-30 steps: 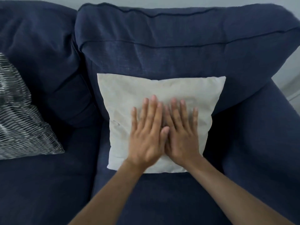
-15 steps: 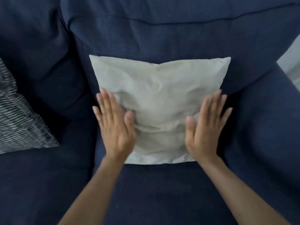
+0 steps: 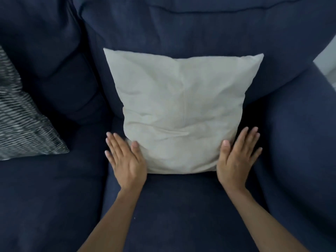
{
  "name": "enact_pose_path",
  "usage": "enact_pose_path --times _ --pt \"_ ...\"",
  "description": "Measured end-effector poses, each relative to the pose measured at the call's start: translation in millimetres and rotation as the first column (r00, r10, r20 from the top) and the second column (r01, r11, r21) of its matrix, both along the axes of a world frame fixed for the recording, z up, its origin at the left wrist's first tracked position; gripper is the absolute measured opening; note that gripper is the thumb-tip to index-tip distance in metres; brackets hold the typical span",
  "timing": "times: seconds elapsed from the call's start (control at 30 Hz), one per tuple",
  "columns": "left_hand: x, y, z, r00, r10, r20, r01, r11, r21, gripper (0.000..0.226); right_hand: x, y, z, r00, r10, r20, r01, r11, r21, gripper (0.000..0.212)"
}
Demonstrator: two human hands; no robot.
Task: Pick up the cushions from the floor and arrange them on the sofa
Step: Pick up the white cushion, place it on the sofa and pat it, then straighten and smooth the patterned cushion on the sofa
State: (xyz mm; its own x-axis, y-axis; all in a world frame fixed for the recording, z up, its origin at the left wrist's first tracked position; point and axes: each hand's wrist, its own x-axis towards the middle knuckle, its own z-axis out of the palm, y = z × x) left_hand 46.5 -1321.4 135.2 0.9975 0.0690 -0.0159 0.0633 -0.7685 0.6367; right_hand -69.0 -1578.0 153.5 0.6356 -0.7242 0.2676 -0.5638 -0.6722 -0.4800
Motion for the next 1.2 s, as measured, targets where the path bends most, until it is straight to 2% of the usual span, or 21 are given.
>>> enact_pose_path --times 0.1,0.2,0.3,0.4,0.47,0.57,0.67,0.9,1.2 --pt "-5.3 24.9 29.6 0.999 -0.017 -0.048 0.019 0.999 0.036 0.076 -9.4 4.2 31.7 0.998 0.061 0.002 -0.061 0.998 -0.014 0.074" --pt "-4.8 43.8 75.6 0.992 -0.127 -0.001 0.126 0.988 0.086 0.076 -2.0 20.0 74.1 0.977 0.215 0.014 -0.214 0.976 -0.039 0.067" --pt "6.7 58.0 127.1 0.977 -0.206 -0.05 0.212 0.966 0.148 0.075 15.0 41.3 124.0 0.933 0.356 0.055 -0.359 0.932 0.049 0.06" --pt "21.8 73.9 178.3 0.959 -0.214 -0.183 0.25 0.948 0.2 0.076 34.1 67.8 172.1 0.851 0.525 0.011 -0.511 0.825 0.24 0.057" --pt "28.6 89.7 211.6 0.941 -0.221 -0.256 0.285 0.926 0.248 0.075 46.5 86.4 201.7 0.769 0.633 -0.085 -0.574 0.744 0.343 0.067" --pt "33.2 117.8 260.9 0.903 -0.221 -0.369 0.336 0.898 0.284 0.074 60.6 110.2 241.1 0.644 0.729 -0.234 -0.615 0.674 0.41 0.072" --pt "31.9 150.7 308.9 0.869 -0.2 -0.453 0.366 0.875 0.316 0.071 72.5 133.3 281.5 0.577 0.773 -0.263 -0.629 0.627 0.46 0.071" --pt "25.5 238.9 394.3 0.883 -0.145 -0.446 0.322 0.879 0.351 0.065 106.0 193.9 354.2 0.54 0.815 -0.209 -0.67 0.567 0.478 0.071" --pt "51.5 342.5 423.6 0.908 -0.158 -0.388 0.314 0.869 0.381 0.063 150.8 303.7 378.5 0.484 0.842 -0.239 -0.714 0.537 0.448 0.071"
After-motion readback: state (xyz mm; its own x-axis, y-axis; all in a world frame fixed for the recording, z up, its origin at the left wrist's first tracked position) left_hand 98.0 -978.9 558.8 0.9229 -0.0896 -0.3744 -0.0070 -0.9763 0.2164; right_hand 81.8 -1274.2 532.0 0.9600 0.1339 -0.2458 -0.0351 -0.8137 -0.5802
